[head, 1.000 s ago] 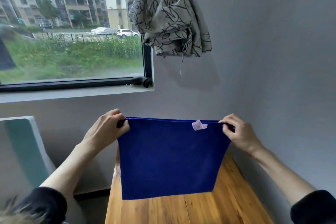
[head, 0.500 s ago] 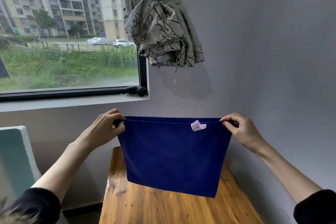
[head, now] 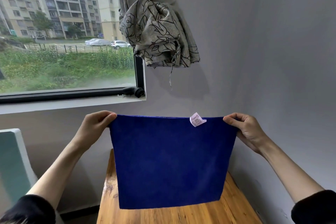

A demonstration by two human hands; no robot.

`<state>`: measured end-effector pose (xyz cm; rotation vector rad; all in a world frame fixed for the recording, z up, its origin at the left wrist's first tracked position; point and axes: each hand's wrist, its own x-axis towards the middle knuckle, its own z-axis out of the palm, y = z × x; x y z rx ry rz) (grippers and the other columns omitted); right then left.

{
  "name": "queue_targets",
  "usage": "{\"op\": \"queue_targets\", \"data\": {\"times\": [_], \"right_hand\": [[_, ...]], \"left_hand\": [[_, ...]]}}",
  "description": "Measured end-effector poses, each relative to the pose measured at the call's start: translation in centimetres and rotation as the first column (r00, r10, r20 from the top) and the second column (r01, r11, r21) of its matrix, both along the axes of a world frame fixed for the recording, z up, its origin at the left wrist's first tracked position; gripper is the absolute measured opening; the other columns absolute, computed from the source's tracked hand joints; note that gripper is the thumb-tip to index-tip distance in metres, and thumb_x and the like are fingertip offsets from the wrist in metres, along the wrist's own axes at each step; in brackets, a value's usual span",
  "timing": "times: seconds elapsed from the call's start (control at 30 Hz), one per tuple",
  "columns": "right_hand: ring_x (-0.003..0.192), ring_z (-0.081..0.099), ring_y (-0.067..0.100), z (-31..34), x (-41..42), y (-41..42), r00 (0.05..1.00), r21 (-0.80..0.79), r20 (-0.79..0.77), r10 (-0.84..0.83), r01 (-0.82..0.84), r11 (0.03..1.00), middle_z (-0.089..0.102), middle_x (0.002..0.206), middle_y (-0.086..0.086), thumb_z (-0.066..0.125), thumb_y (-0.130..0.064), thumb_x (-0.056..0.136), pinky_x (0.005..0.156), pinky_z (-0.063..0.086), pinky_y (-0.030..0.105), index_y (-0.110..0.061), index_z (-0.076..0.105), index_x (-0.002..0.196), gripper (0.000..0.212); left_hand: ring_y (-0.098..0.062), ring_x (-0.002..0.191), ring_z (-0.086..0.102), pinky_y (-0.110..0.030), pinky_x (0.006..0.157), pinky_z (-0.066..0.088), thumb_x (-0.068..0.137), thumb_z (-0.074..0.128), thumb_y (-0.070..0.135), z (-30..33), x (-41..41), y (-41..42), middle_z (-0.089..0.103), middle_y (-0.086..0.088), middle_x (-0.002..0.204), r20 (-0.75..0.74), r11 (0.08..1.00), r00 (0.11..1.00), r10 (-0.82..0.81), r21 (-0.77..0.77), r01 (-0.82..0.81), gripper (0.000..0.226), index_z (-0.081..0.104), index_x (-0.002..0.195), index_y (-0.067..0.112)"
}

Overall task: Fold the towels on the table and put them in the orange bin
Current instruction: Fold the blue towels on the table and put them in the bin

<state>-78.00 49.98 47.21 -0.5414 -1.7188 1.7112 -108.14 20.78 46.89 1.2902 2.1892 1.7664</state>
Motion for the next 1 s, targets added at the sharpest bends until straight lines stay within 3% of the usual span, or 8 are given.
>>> {"op": "queue_targets", "data": {"times": [0.2, 0.37, 0.57, 0.7, 0.83, 0.93, 1.0], "right_hand": [[0.081, 0.068, 0.018, -0.4, 0.5, 0.3, 0.995, -0.117, -0.059, 0.080, -0.087, 0.989, 0.072, 0.087, 0.012, 0.058, -0.007, 0.080, 0.067, 0.057, 0.024, -0.006, 0.073, 0.088, 0.017], [0.077, 0.068, 0.017, -0.4, 0.0, -0.4, 0.989, -0.193, -0.145, 0.032, -0.060, 0.979, 0.071, 0.081, 0.011, 0.062, -0.007, 0.070, 0.069, 0.058, 0.025, -0.008, 0.075, 0.077, 0.015], [0.078, 0.068, 0.017, -0.6, -0.4, -0.3, 0.986, -0.234, -0.164, 0.022, -0.061, 0.970, 0.072, 0.082, 0.010, 0.061, -0.005, 0.072, 0.070, 0.058, 0.025, -0.008, 0.076, 0.077, 0.016], [0.083, 0.068, 0.019, -1.2, -0.6, 0.3, 0.989, -0.246, -0.146, 0.036, -0.071, 0.967, 0.072, 0.085, 0.011, 0.062, -0.005, 0.071, 0.072, 0.058, 0.028, -0.009, 0.076, 0.083, 0.018], [0.082, 0.069, 0.017, -1.7, -1.2, 1.2, 0.990, -0.270, -0.132, 0.045, -0.079, 0.959, 0.072, 0.084, 0.009, 0.061, -0.001, 0.076, 0.073, 0.058, 0.026, -0.010, 0.068, 0.102, 0.029], [0.080, 0.069, 0.018, -2.2, -1.9, 1.5, 0.998, -0.261, -0.051, 0.034, -0.046, 0.964, 0.073, 0.085, 0.011, 0.063, 0.000, 0.073, 0.067, 0.057, 0.024, -0.005, 0.069, 0.096, 0.024], [0.077, 0.068, 0.019, -2.8, -2.5, 1.6, 1.000, -0.263, -0.018, 0.020, -0.024, 0.964, 0.072, 0.081, 0.012, 0.062, 0.003, 0.077, 0.063, 0.056, 0.023, -0.001, 0.069, 0.089, 0.015]], "left_hand": [[0.000, 0.066, 0.061, -0.010, 0.063, 0.050, 0.089, 0.057, 0.006, -0.1, -0.4, -0.6, 0.069, 0.000, 0.079, -0.007, 0.999, 0.999, 0.047, 0.016, -0.047, 0.013, 0.069, 0.087, 0.009], [0.002, 0.063, 0.060, -0.010, 0.062, 0.051, 0.089, 0.057, 0.006, -0.2, -0.2, -0.9, 0.070, 0.014, 0.068, 0.016, 0.995, 0.998, 0.063, 0.070, -0.064, 0.020, 0.068, 0.080, 0.019], [0.003, 0.059, 0.058, -0.007, 0.058, 0.047, 0.088, 0.056, -0.001, -0.3, -0.1, -1.1, 0.066, 0.001, 0.075, -0.130, 0.995, 0.986, 0.103, 0.021, -0.102, 0.014, 0.067, 0.088, 0.006], [-0.004, 0.061, 0.056, -0.009, 0.060, 0.046, 0.088, 0.053, -0.006, -0.4, -0.1, -1.4, 0.065, -0.005, 0.077, -0.203, 0.996, 0.976, 0.082, -0.021, -0.088, 0.019, 0.066, 0.091, 0.008], [-0.002, 0.067, 0.058, -0.011, 0.064, 0.047, 0.091, 0.048, -0.007, -1.0, -0.3, -1.5, 0.065, -0.005, 0.082, -0.242, 0.995, 0.969, 0.053, -0.073, -0.072, 0.025, 0.063, 0.097, 0.012], [-0.014, 0.069, 0.059, -0.011, 0.067, 0.045, 0.092, 0.047, -0.005, -2.1, -0.6, -1.2, 0.066, -0.003, 0.080, -0.258, 0.985, 0.960, 0.110, -0.101, -0.140, 0.030, 0.061, 0.106, 0.018], [-0.018, 0.073, 0.060, -0.007, 0.066, 0.043, 0.091, 0.048, -0.007, -3.0, -1.0, -1.0, 0.066, -0.002, 0.082, -0.321, 0.970, 0.933, 0.164, -0.121, -0.212, 0.029, 0.067, 0.100, 0.014]]}}
